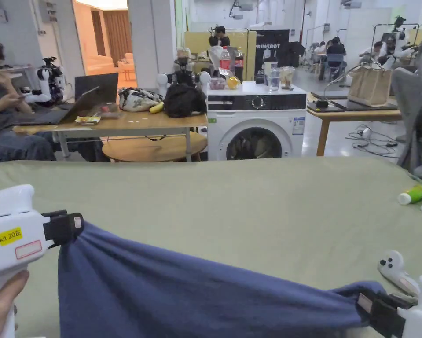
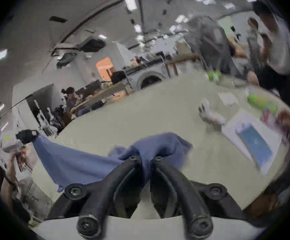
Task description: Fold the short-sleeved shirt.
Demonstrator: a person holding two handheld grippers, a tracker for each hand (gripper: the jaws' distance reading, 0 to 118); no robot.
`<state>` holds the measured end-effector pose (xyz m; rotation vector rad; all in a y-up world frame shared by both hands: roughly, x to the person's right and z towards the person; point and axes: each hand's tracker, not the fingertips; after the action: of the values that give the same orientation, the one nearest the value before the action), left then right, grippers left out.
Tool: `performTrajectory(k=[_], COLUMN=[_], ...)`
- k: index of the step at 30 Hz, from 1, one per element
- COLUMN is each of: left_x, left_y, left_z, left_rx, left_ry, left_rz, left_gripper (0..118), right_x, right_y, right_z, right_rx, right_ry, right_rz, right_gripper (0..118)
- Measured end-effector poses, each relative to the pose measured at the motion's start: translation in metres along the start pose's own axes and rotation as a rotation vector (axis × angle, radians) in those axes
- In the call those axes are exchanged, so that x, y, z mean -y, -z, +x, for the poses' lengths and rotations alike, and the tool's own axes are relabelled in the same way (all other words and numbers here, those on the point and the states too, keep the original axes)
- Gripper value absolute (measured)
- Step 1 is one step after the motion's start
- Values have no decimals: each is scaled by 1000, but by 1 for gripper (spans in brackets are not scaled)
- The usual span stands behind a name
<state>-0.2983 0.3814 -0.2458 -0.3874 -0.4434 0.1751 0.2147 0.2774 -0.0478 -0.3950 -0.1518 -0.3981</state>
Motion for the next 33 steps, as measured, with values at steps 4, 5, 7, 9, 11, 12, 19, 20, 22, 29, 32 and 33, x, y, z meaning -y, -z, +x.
performTrajectory(k=[4,5,7,9,11,12,19,20,22,29,32,33], left_x=[-54,-63,-87,-107,-129,-140,-200,-205,-213,-223,-215,-212], left_y=[-35,-35,-41,-38,-36,-33,19,28,53,123,151,159], left_z=[8,10,20,23,27,28,29,29,29,15,8,6], left_rx=[-7,-12,-32,-33,-45,-49,-131,-139,-165,-175,-180,-189], left_ry=[31,32,58,62,63,65,95,107,116,116,115,122], left_rz=[158,167,208,255,290,297,309,312,307,267,246,235], left_gripper=[0,0,0,0,0,0,0,0,0,0,0,0], right_x=[-63,-78,-115,-147,-176,-190,-284,-292,-307,-332,-334,-336], right_y=[-2,-2,1,3,7,11,53,62,85,161,196,207], right_z=[-26,-34,-53,-71,-85,-90,-119,-120,-126,-124,-121,-120], right_rx=[-14,-11,-32,-16,-14,-3,8,10,28,55,74,75], right_ry=[-56,-83,-124,-163,-189,-201,-231,-231,-256,-274,-285,-286], right_rz=[138,159,183,220,249,254,275,275,273,266,244,225], right_gripper=[5,5,5,5,5,5,5,5,5,5,5,5])
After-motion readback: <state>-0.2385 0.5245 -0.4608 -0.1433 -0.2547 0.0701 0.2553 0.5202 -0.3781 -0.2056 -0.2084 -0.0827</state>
